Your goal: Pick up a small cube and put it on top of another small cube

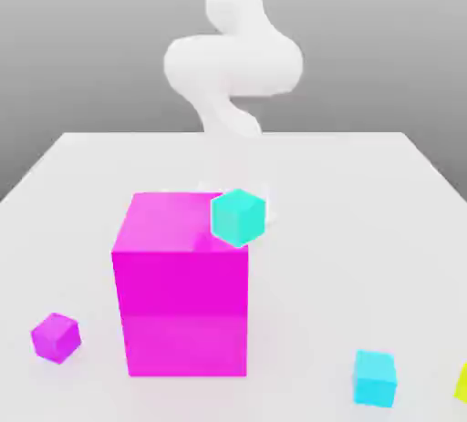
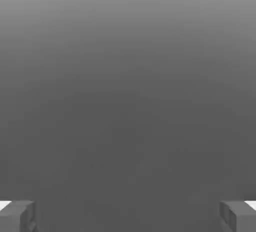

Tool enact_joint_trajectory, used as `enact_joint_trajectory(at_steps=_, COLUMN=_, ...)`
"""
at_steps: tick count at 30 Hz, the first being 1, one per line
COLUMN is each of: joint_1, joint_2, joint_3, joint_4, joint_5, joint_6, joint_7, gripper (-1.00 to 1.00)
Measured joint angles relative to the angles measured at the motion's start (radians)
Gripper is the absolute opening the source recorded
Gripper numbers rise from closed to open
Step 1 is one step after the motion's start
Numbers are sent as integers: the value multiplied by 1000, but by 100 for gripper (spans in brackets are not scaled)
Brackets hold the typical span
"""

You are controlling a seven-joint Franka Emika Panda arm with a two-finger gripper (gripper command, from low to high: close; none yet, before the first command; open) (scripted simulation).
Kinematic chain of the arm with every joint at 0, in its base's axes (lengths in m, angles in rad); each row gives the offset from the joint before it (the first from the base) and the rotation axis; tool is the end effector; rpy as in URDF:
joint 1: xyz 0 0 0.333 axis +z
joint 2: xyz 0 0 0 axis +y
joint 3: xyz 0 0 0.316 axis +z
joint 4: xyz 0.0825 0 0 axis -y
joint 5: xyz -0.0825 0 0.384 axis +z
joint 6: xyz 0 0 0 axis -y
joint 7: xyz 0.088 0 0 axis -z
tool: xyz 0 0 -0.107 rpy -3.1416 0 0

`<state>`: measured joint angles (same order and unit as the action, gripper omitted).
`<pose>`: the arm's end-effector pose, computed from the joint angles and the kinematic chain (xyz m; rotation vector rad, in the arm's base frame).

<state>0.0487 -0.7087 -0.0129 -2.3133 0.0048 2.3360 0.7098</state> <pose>0.3803 0.0120 0.6752 -2.5504 0.8966 -0.9570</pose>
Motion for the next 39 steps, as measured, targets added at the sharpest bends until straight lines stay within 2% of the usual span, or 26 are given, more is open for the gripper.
enact_joint_trajectory(at_steps=11, joint_1=194, joint_2=405, joint_3=-39, joint_4=-59, joint_5=39, joint_6=158, joint_7=-412, gripper=0)
enact_joint_trajectory(at_steps=19, joint_1=289, joint_2=695, joint_3=-10, joint_4=-101, joint_5=57, joint_6=272, joint_7=-701, gripper=0)
enact_joint_trajectory(at_steps=26, joint_1=324, joint_2=947, joint_3=28, joint_4=-136, joint_5=-4, joint_6=375, joint_7=-893, gripper=0)
enact_joint_trajectory(at_steps=31, joint_1=331, joint_2=1128, joint_3=28, joint_4=-110, joint_5=-27, joint_6=507, joint_7=-906, gripper=0)
enact_joint_trajectory(at_steps=32, joint_1=331, joint_2=1149, joint_3=28, joint_4=-106, joint_5=-28, joint_6=524, joint_7=-905, gripper=-100)
enact_joint_trajectory(at_steps=39, joint_1=331, joint_2=1147, joint_3=28, joint_4=-106, joint_5=-29, joint_6=520, joint_7=-905, gripper=-100)
